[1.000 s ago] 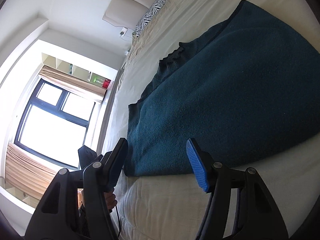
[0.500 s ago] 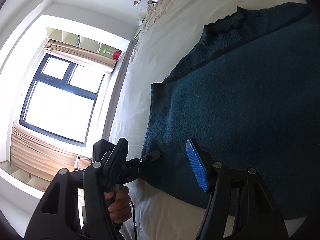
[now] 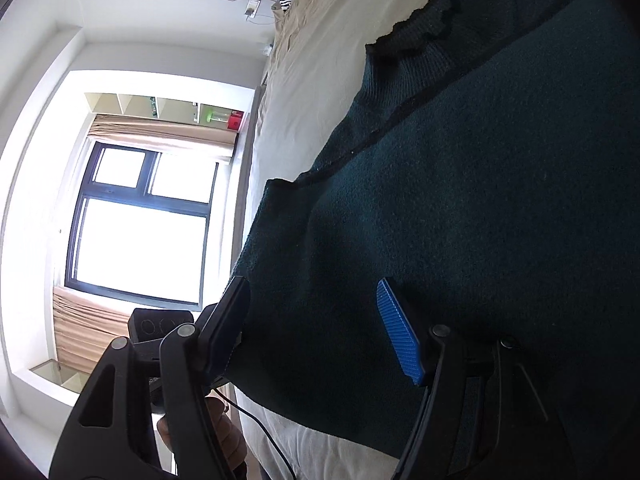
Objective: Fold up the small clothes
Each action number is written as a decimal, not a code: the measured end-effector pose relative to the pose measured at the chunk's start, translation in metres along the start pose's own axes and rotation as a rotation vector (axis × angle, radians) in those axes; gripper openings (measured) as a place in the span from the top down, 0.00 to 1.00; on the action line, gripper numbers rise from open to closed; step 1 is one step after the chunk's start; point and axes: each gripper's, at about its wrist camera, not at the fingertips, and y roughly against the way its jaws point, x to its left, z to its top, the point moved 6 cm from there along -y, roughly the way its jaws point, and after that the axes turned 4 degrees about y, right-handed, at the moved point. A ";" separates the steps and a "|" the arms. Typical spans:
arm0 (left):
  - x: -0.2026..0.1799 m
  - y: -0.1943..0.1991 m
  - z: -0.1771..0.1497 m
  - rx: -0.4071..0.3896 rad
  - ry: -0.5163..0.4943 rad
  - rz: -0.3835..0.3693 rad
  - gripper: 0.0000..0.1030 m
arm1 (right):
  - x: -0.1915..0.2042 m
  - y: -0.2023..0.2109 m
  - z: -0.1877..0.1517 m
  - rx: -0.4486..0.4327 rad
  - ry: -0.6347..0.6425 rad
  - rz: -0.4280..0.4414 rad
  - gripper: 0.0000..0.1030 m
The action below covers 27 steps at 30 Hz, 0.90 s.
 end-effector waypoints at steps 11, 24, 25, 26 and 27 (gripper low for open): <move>-0.125 -0.140 -0.059 0.177 -0.221 -0.063 0.85 | -0.046 0.121 0.055 -0.155 -0.115 0.168 0.20; -0.100 -0.105 -0.081 0.101 -0.295 -0.076 0.55 | -0.080 0.162 0.066 -0.156 -0.084 0.059 0.23; -0.093 -0.104 -0.076 0.095 -0.288 -0.066 0.55 | -0.080 0.160 0.068 -0.141 -0.068 0.013 0.24; -0.089 -0.102 -0.077 0.093 -0.275 -0.053 0.55 | -0.080 0.156 0.069 -0.118 -0.051 -0.032 0.26; -0.085 -0.102 -0.076 0.088 -0.264 -0.042 0.55 | -0.079 0.151 0.069 -0.094 -0.028 -0.081 0.30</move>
